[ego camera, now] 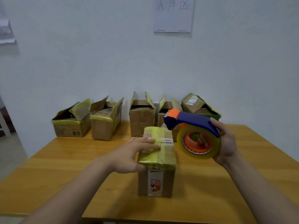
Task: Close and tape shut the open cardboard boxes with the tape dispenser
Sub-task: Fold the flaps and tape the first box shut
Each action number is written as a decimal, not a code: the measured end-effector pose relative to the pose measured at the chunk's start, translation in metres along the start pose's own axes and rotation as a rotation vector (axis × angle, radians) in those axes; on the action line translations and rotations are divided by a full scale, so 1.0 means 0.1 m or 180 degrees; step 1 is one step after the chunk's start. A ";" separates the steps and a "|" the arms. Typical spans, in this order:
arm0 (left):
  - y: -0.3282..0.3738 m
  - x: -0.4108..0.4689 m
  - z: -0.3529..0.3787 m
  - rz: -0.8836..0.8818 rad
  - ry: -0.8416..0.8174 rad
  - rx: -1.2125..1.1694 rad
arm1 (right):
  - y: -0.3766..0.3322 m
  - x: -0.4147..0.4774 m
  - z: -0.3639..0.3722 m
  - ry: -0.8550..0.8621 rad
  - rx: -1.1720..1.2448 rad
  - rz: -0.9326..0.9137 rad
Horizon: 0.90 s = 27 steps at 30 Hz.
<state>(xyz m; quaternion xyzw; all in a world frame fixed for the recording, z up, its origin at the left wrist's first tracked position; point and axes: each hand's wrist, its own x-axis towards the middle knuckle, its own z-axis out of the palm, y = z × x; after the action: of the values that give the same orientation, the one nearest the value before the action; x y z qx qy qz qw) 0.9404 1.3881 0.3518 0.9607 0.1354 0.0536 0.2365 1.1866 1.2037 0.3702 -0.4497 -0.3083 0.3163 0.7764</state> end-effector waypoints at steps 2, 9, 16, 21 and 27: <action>0.05 -0.01 -0.05 -0.0043 0.0394 -0.0736 | -0.03 -0.01 0.01 -0.0168 0.0045 0.0098; 0.44 0.11 -0.11 -0.0915 0.1115 -0.4019 | -0.04 -0.05 0.11 -0.0410 -0.0119 0.0212; 0.46 0.08 -0.14 -0.0871 0.1058 -0.4340 | -0.11 -0.11 0.18 -0.0494 -0.0373 0.0221; 0.41 0.02 -0.15 -0.1124 0.1026 -0.3831 | -0.19 -0.15 0.16 -0.0601 -0.1024 0.0364; 0.38 -0.04 -0.02 -0.1283 0.0956 -0.3712 | -0.28 -0.24 0.11 -0.0954 -0.1535 0.0372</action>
<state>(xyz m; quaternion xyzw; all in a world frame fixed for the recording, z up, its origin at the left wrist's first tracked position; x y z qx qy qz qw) 0.9447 1.3553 0.3712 0.6116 0.2939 0.2071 0.7048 1.1698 1.1801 0.3950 -0.5866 -0.4594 0.3410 0.5732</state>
